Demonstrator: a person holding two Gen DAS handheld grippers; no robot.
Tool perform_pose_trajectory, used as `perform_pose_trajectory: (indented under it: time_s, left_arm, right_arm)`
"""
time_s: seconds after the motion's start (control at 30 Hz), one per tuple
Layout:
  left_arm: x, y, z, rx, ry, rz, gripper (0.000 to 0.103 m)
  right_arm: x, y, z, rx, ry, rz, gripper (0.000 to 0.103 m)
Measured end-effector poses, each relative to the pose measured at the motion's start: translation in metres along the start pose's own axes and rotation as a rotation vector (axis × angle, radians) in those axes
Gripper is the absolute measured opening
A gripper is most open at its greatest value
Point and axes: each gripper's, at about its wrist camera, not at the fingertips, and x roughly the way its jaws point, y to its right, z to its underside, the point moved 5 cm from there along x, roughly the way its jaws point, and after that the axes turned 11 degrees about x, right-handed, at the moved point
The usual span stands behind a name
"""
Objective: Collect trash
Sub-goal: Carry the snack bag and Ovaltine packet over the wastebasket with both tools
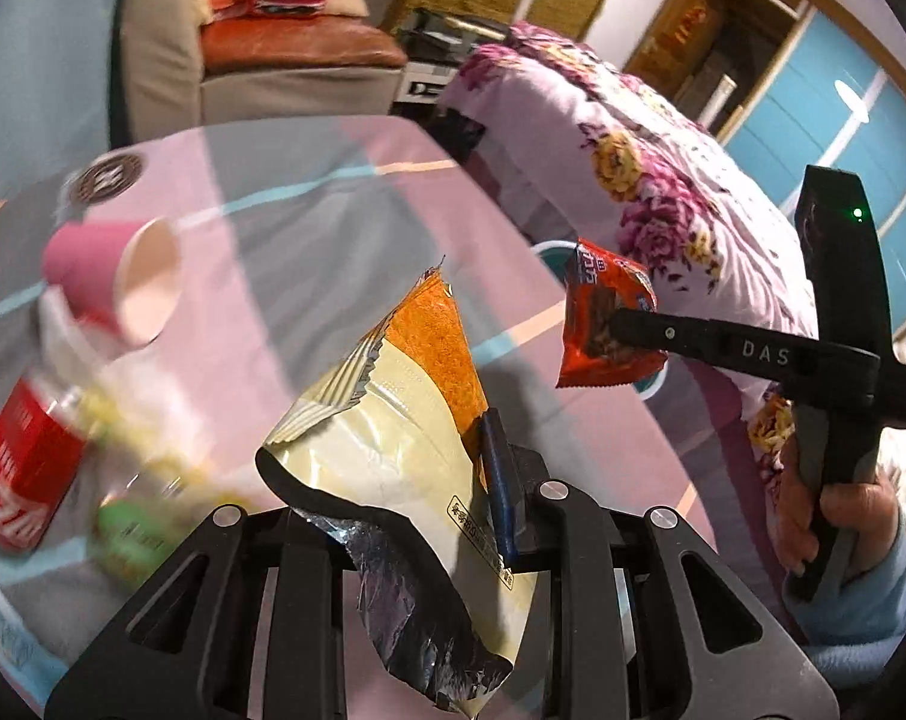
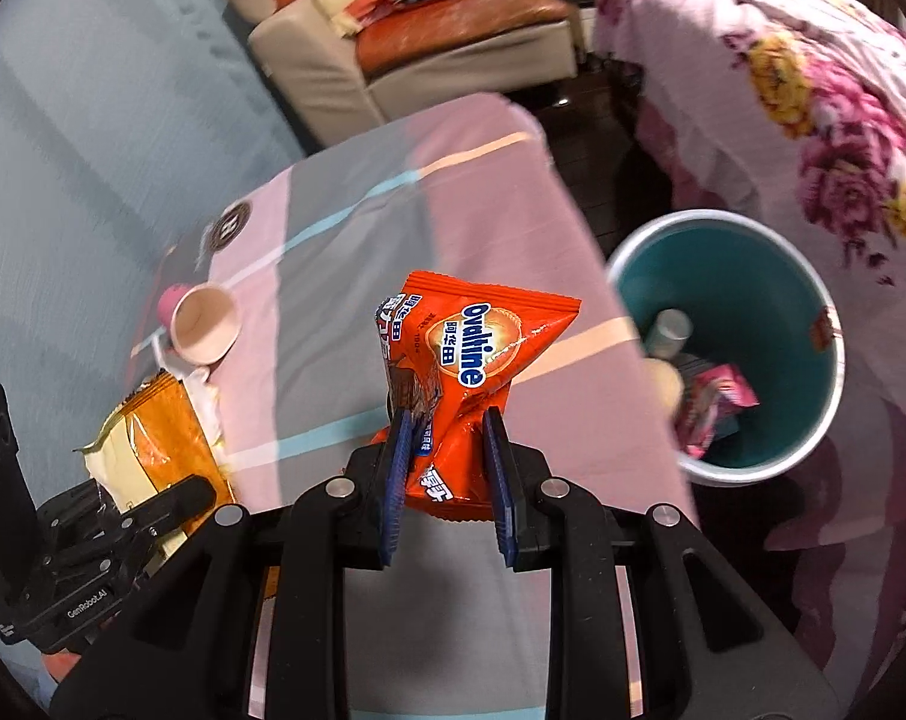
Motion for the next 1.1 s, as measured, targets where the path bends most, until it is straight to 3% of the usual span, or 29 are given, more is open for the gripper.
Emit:
perform_pose_trajectory:
  time_s: [0.73,1.1]
  left_arm:
    - [0.078,0.089,-0.103,0.139,-0.016,0.047,0.025]
    - [0.128,0.128,-0.130,0.175,-0.062,0.079,0.025]
  right_arm:
    - [-0.058,0.137,-0.054,0.218,0.173,0.056,0.023]
    - [-0.057,0.185,-0.068,0.278,0.173,0.080,0.023]
